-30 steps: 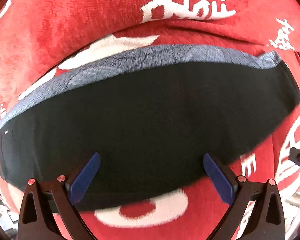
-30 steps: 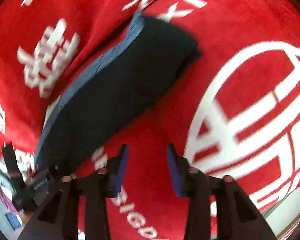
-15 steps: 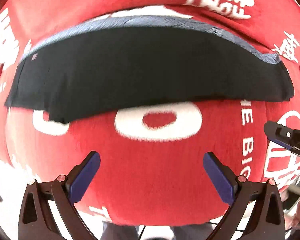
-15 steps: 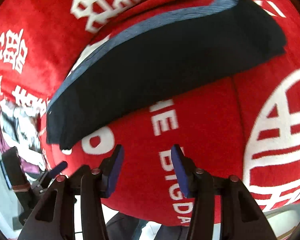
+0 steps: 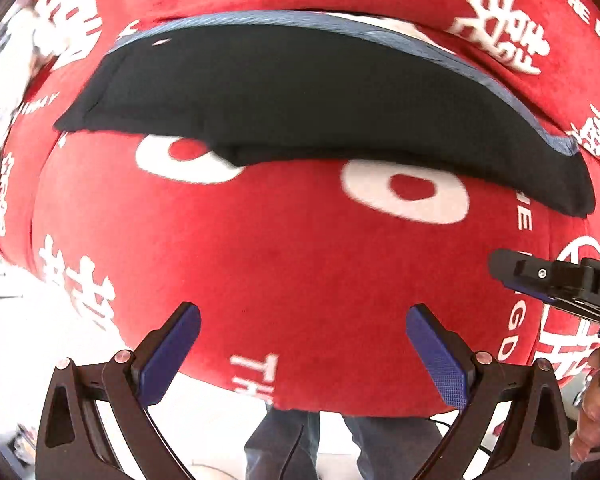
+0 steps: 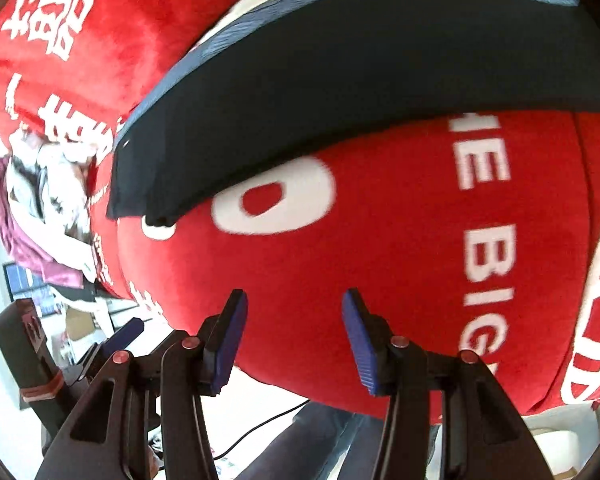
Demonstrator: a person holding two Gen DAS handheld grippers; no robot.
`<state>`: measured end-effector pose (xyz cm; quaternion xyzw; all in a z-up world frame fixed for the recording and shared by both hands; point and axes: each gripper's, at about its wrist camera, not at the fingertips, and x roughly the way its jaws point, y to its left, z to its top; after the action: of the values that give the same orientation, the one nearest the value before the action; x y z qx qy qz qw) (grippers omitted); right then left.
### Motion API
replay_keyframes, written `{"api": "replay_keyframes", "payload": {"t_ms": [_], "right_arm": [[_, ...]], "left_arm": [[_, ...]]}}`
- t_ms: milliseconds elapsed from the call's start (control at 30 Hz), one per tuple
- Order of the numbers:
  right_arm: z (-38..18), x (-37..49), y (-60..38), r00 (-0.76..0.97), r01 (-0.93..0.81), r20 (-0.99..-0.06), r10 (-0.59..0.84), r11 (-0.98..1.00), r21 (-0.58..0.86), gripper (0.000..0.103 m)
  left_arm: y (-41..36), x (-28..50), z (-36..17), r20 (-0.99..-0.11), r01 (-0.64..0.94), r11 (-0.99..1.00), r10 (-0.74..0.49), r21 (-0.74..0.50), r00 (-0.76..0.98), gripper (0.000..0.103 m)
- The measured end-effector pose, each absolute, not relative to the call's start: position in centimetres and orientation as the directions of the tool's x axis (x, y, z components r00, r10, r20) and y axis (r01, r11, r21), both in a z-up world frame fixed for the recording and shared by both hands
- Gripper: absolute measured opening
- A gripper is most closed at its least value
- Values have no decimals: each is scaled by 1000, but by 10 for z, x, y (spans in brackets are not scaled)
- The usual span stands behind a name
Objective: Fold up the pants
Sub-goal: 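Release the trouser corner with the right gripper and pull back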
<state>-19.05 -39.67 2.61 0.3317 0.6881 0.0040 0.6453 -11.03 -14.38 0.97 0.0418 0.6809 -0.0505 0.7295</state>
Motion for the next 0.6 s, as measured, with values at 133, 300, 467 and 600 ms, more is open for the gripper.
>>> {"api": "replay_keyframes", "payload": {"t_ms": [133,300,467,600], "right_arm": [[31,-190,-382,37,439,-887,461,790,429,54],[46,-197,-371,26,436,-894,448,799,413,54],[66,-208,-363,44,452,-898,437,793,408,54],[76,-212,-359,60,474,-898,435,779,409,54]], "left_arm": [[-131,-123,21,-997,103,995,-8,0,76,103],[-111,-135,40,-997,89,996,-12,-5,81,103],[-103,-144,61,-995,99,995,-32,-22,97,103],[-93,-151,76,-992,117,993,-39,-25,117,103]]}}
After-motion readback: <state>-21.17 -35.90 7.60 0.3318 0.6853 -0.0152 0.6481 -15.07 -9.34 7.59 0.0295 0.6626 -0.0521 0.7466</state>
